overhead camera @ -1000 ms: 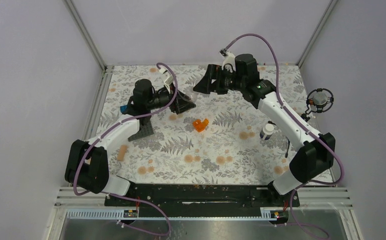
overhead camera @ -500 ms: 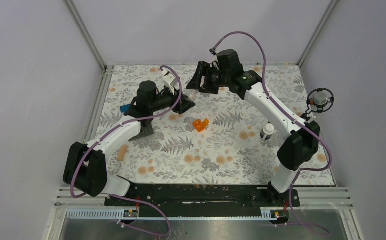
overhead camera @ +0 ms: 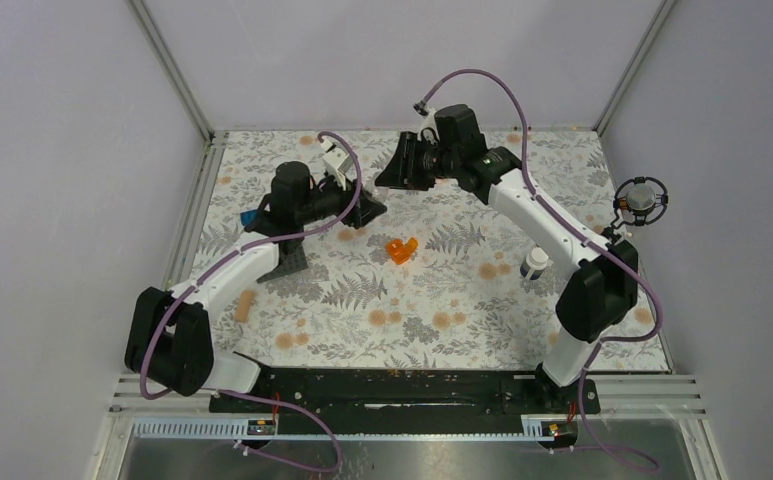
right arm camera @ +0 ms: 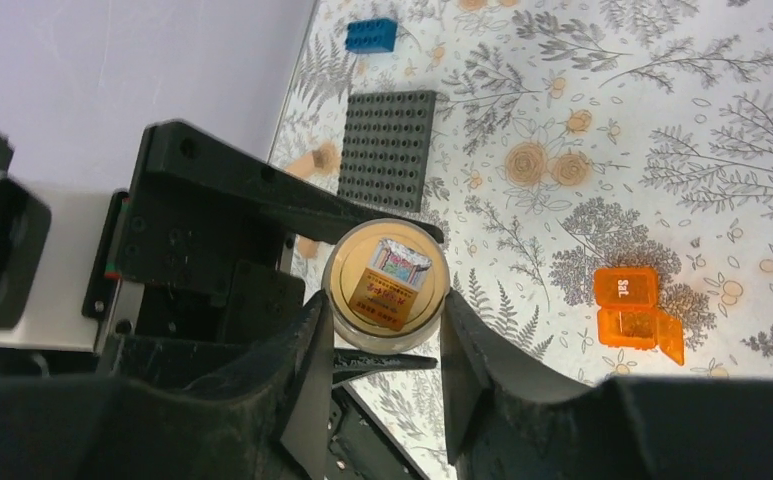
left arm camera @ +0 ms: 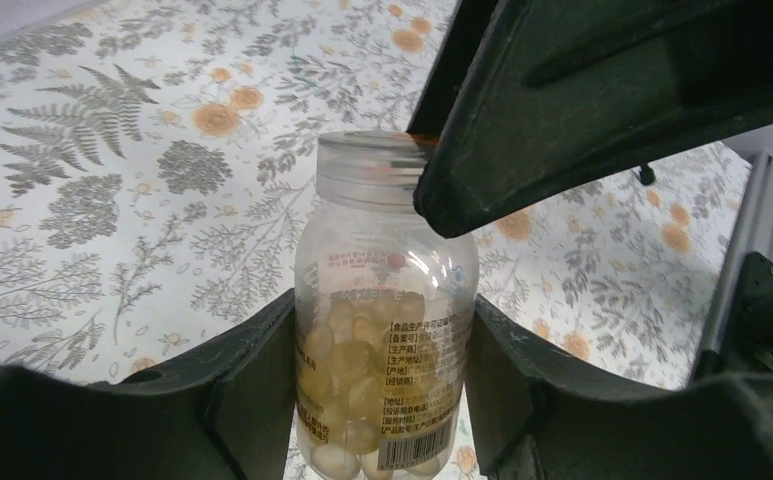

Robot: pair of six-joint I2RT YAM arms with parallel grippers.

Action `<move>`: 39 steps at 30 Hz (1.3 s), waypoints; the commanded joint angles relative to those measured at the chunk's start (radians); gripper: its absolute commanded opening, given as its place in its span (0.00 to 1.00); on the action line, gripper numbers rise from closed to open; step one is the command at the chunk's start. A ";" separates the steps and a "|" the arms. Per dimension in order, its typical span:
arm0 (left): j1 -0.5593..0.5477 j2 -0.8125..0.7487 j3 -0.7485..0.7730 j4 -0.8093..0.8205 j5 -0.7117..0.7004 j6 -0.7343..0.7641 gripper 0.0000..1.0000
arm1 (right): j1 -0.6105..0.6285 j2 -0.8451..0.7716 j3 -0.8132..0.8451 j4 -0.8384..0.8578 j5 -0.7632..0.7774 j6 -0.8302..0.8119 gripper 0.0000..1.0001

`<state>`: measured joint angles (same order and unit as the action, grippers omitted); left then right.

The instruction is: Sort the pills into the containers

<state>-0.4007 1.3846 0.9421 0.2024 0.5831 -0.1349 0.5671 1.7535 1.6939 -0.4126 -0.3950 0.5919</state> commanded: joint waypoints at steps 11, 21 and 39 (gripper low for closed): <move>0.040 -0.045 0.107 -0.069 0.443 0.040 0.00 | -0.080 -0.232 -0.284 0.311 -0.539 -0.342 0.09; 0.036 -0.056 0.077 -0.002 0.231 0.029 0.00 | -0.008 -0.137 -0.127 0.249 -0.146 -0.035 0.96; 0.035 -0.071 0.059 0.015 0.238 0.026 0.00 | -0.008 -0.101 -0.047 0.110 -0.250 -0.164 0.18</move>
<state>-0.3679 1.3495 0.9901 0.1509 0.7887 -0.1215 0.5636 1.6672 1.6241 -0.3176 -0.5243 0.4835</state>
